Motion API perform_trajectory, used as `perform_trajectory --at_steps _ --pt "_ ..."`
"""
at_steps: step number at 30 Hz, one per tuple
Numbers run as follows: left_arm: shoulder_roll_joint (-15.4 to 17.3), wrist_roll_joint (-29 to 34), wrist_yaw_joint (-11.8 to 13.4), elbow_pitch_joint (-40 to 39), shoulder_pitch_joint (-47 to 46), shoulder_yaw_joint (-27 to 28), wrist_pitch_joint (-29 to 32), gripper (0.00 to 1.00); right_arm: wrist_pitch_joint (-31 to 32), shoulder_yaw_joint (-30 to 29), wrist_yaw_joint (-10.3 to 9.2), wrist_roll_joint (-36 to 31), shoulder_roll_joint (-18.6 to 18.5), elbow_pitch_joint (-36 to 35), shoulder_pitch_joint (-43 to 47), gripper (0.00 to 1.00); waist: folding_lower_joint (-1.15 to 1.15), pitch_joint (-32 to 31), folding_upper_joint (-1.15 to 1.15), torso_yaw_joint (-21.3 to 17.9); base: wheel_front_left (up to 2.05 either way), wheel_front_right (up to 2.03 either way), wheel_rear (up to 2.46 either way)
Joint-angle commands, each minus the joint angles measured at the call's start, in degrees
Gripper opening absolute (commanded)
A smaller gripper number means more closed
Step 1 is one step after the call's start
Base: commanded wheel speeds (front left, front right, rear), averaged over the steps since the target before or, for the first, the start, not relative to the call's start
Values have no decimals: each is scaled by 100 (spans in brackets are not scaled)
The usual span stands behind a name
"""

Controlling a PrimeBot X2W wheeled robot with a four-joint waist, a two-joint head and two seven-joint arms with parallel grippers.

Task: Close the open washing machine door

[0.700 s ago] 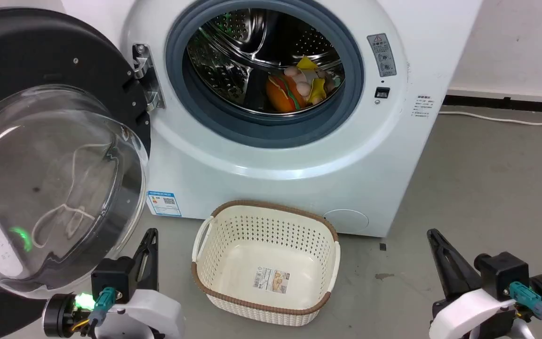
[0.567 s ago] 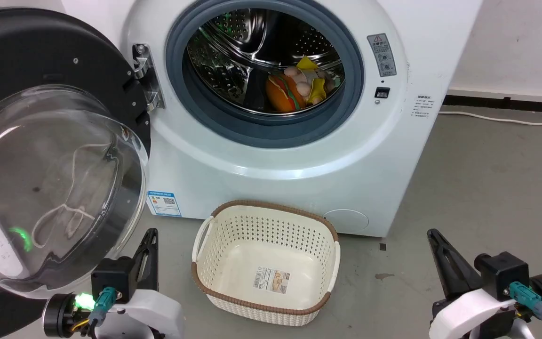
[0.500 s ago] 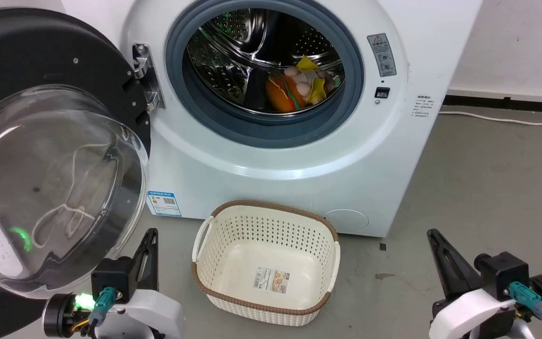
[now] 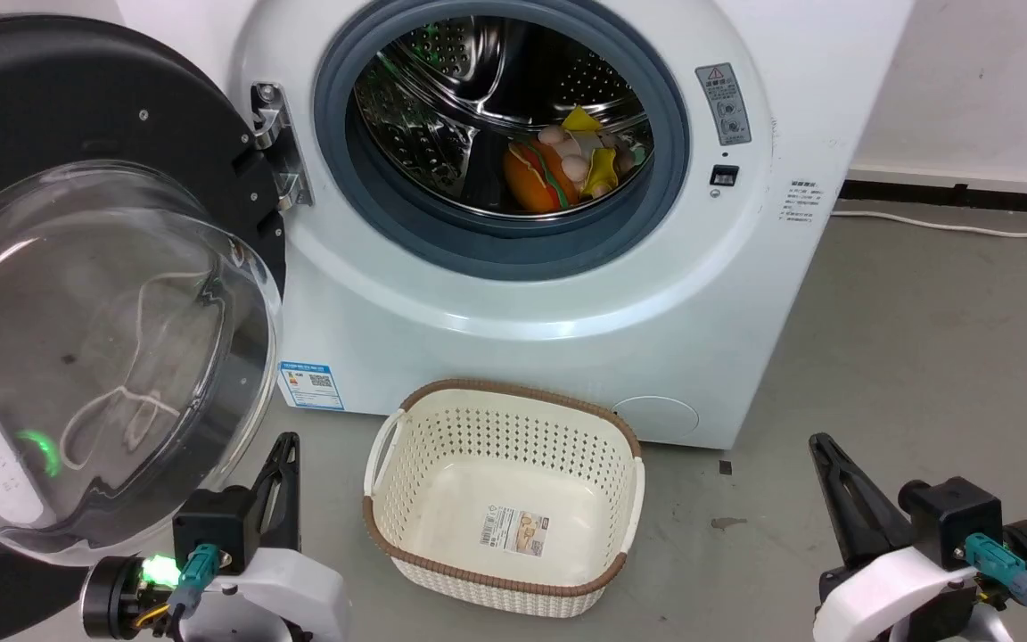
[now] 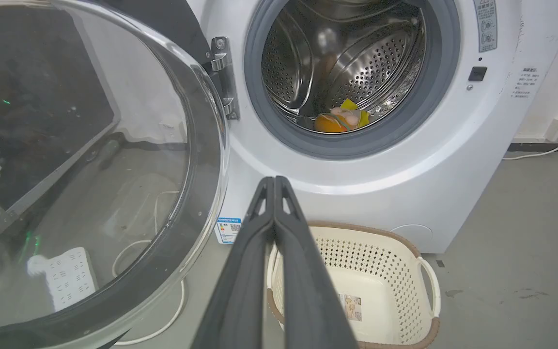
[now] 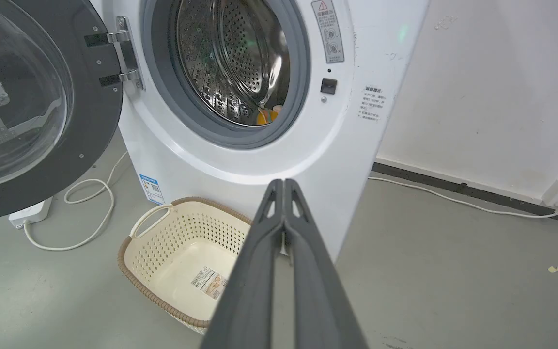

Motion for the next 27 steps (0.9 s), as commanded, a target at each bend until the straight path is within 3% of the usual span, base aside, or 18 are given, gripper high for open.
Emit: perform_trajectory --at_steps 1,13,14,27 --pt "0 16 15 -24 82 5 1 0 3 -2 5 -37 24 -29 50 0 0 0 0 0 0 0 0" --pt "0 16 15 -24 82 5 1 0 3 -2 5 -37 24 -29 50 0 0 0 0 0 0 0 0" --pt "0 0 0 0 1 1 0 100 0 1 0 0 0 0 0 100 0 0 0 0 0 0 0" --pt "8 3 -6 12 -9 -33 -137 100 -137 -74 0 102 1 15 11 100 0 8 0 8 0 0 0"
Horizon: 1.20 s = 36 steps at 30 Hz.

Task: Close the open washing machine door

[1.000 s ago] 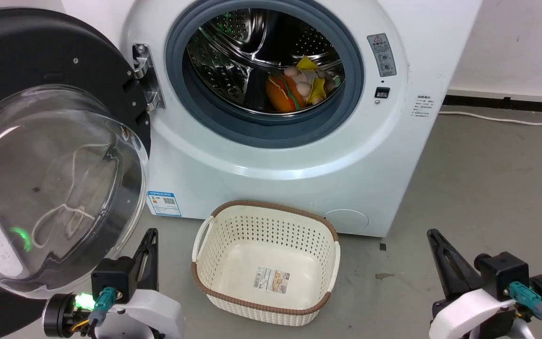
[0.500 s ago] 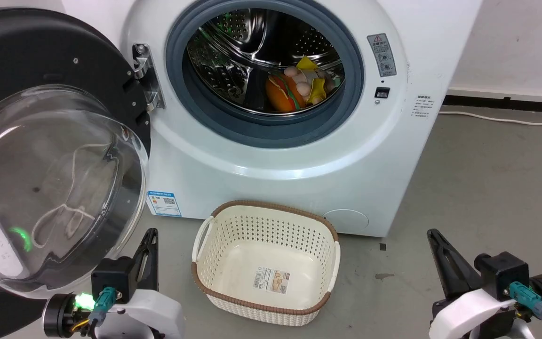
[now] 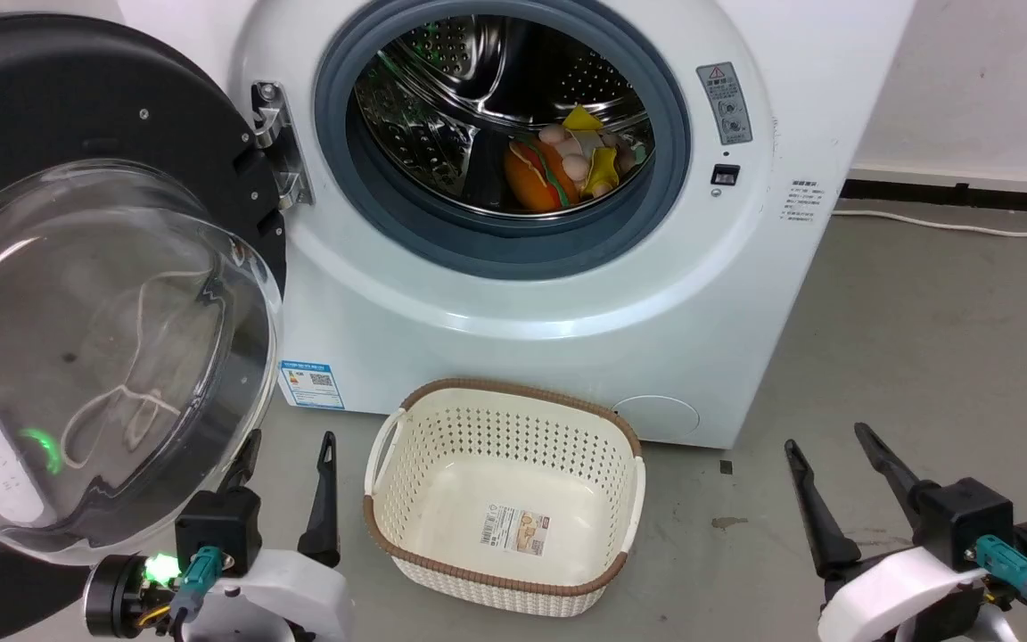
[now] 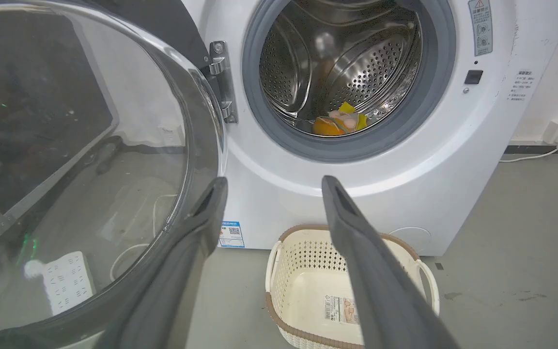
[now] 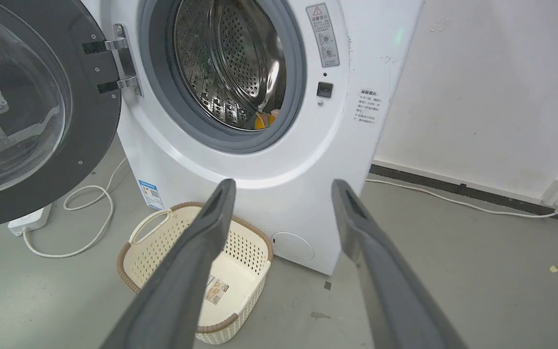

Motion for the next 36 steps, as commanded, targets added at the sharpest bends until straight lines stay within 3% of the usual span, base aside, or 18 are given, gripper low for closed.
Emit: perform_trajectory --at_steps 1,14,36 --pt "9 4 -4 4 -7 -1 -51 100 -59 -25 0 43 2 5 11 100 0 0 0 3 0 0 0" --pt "41 -14 4 30 4 -39 -231 100 -238 -10 1 129 5 -12 84 100 0 -15 0 215 0 0 0" --pt "87 -85 114 26 196 18 -494 100 -491 323 2 55 10 311 19 100 0 -25 0 1176 0 0 0"
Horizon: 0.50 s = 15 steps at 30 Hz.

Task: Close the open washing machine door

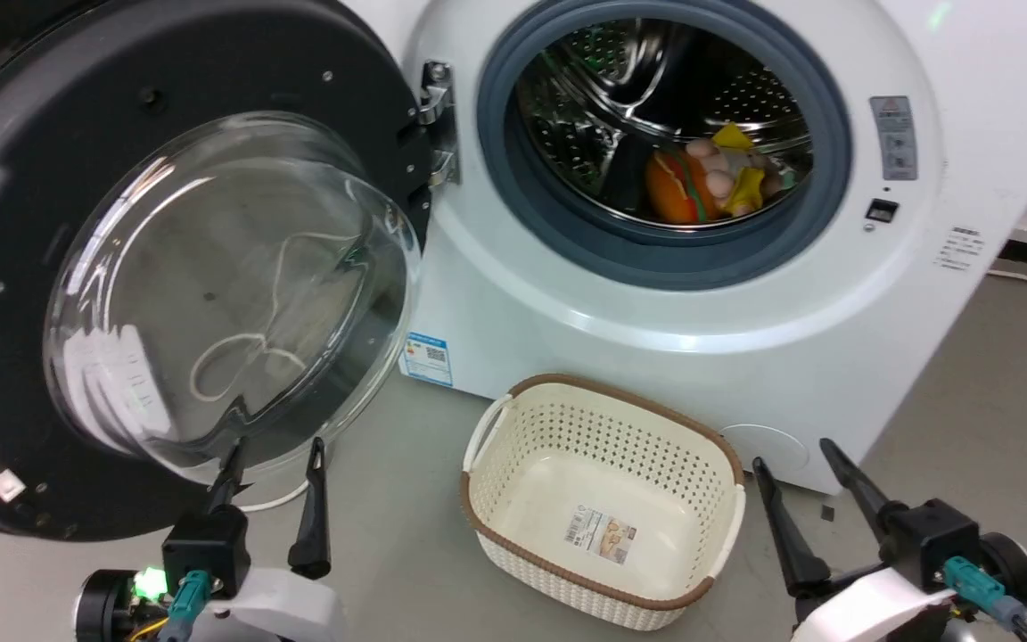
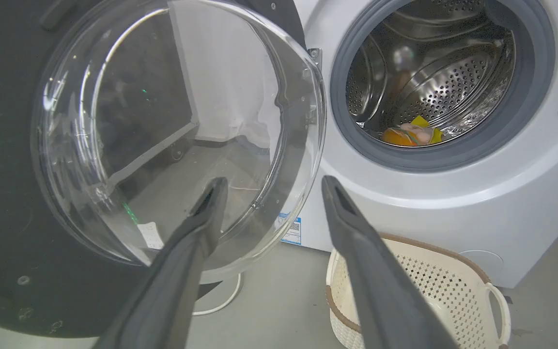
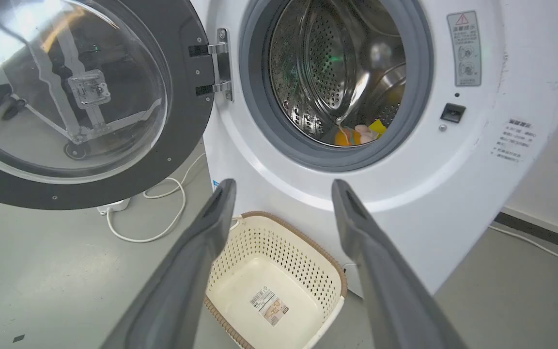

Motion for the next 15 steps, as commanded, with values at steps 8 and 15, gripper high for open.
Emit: perform_trajectory --at_steps 8,15 --pt "1 -73 141 -176 219 115 -159 100 -128 295 2 15 -3 259 -236 100 0 61 0 252 0 0 0" --pt "-11 -84 192 -261 312 154 -242 100 -214 437 2 60 -21 432 -344 100 0 86 0 432 -5 -5 -5"
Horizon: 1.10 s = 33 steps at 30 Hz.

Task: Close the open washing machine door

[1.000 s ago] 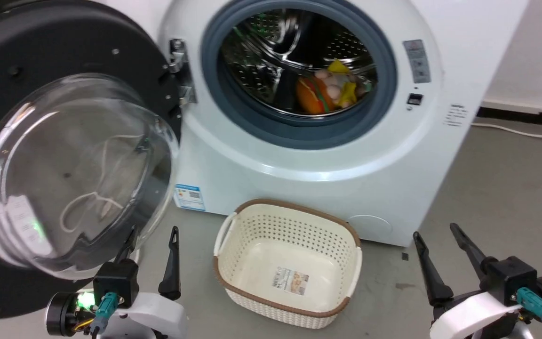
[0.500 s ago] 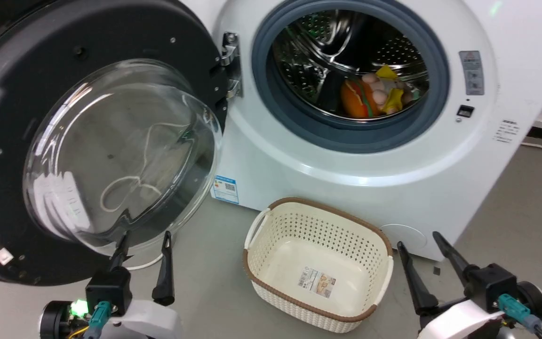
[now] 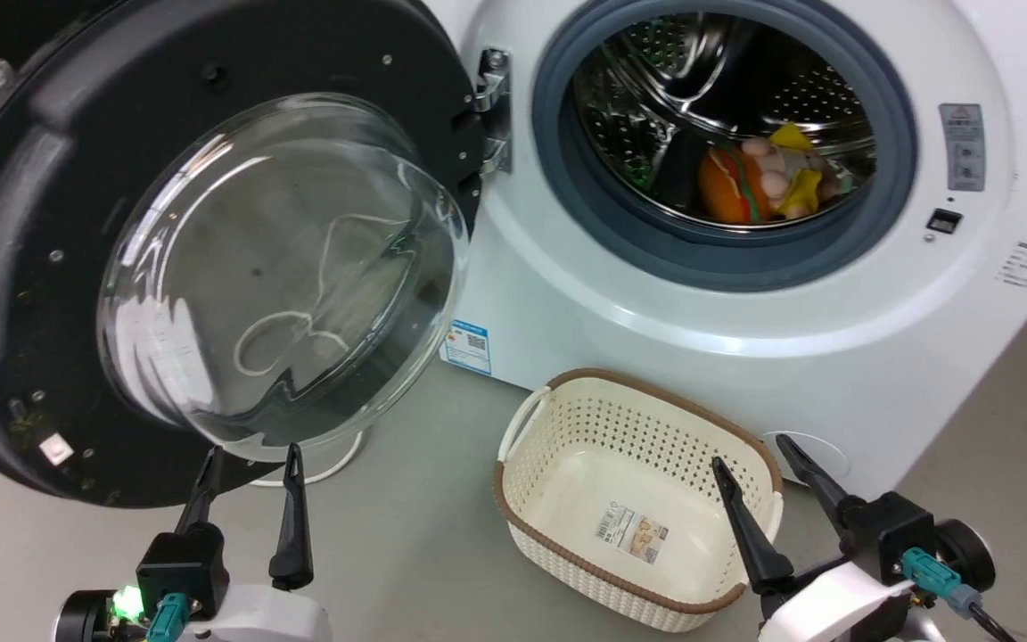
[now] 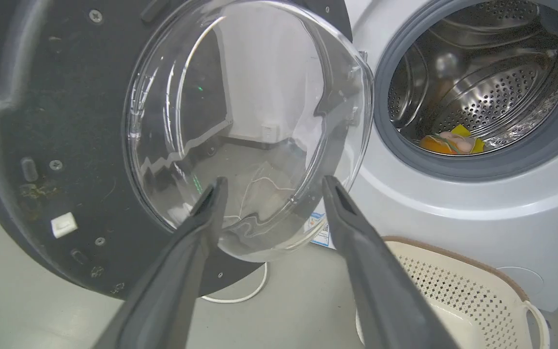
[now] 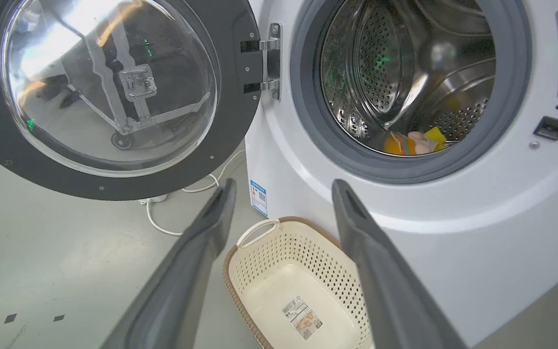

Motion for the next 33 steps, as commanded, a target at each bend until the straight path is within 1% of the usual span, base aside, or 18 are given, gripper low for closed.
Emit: perform_trajectory --at_steps 1,25,26,27,29,33 --pt "3 -21 35 -36 92 18 -68 100 -56 41 2 34 -21 57 -88 100 0 7 0 49 -6 -6 -6" --pt "-20 -98 135 -112 244 122 -356 100 -368 349 3 132 -102 288 -152 100 0 10 0 628 -1 -1 -1" --pt "-21 -112 124 -108 252 126 -368 59 -380 358 3 134 -101 297 -147 100 0 10 0 652 0 0 0" --pt "-21 -132 102 -97 260 126 -380 0 -392 363 3 135 -100 304 -142 100 0 12 0 677 0 0 0" --pt "-22 -205 10 -81 266 120 -404 0 -417 360 3 137 -95 313 -128 100 0 17 0 728 0 0 0" --pt "-31 -517 -52 -330 193 336 -452 0 -466 278 4 134 -84 294 -68 100 0 45 0 840 0 0 0"
